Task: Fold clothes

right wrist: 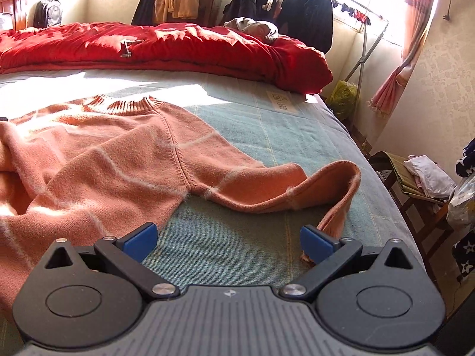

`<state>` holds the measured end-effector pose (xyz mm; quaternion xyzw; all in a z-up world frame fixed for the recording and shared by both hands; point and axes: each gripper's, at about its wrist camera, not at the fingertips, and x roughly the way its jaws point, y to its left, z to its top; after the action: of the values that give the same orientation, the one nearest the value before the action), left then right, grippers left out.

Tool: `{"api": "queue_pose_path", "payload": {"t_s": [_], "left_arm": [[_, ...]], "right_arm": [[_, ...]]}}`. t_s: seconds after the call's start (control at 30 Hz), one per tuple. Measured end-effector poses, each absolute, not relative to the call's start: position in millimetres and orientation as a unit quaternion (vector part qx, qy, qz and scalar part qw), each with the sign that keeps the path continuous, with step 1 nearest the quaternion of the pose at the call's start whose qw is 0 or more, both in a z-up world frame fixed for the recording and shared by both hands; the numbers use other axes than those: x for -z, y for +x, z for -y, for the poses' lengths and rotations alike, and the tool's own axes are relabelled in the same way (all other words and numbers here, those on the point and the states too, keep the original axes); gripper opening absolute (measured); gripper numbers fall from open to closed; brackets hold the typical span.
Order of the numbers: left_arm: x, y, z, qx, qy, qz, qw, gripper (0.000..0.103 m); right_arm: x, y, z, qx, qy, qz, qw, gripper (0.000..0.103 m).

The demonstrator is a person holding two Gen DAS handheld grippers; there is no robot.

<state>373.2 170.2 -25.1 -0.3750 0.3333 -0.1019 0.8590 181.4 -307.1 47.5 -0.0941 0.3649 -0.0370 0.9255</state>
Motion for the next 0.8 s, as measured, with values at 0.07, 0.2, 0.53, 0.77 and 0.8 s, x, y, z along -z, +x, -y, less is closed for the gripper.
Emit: {"api": "queue_pose_path", "payload": {"t_s": [0.07, 0.2, 0.53, 0.77, 0.8], "left_arm": [[18, 385, -171, 0.102, -0.352, -0.339, 0.866, 0.007], [25, 390, -164, 0.109, -0.32, -0.368, 0.866, 0.009], [10, 277, -174, 0.154, -0.34, -0.325, 0.869, 0.06], [24, 225, -143, 0.183, -0.304, -0.351, 0.866, 0.073], [27, 225, -136, 0.181, -0.295, -0.36, 0.866, 0.073]], "right_arm": [[-48, 181, 299, 0.029, -0.094, -0.363, 0.927, 0.103], [-47, 183, 288, 0.004, -0.079, -0.364, 0.928, 0.103], [-31, 197, 278, -0.057, -0.038, -0.389, 0.919, 0.103], [-18, 220, 275, -0.097, -0.025, -0.401, 0.911, 0.103], [-18, 223, 274, -0.103, -0.025, -0.401, 0.91, 0.103]]}}
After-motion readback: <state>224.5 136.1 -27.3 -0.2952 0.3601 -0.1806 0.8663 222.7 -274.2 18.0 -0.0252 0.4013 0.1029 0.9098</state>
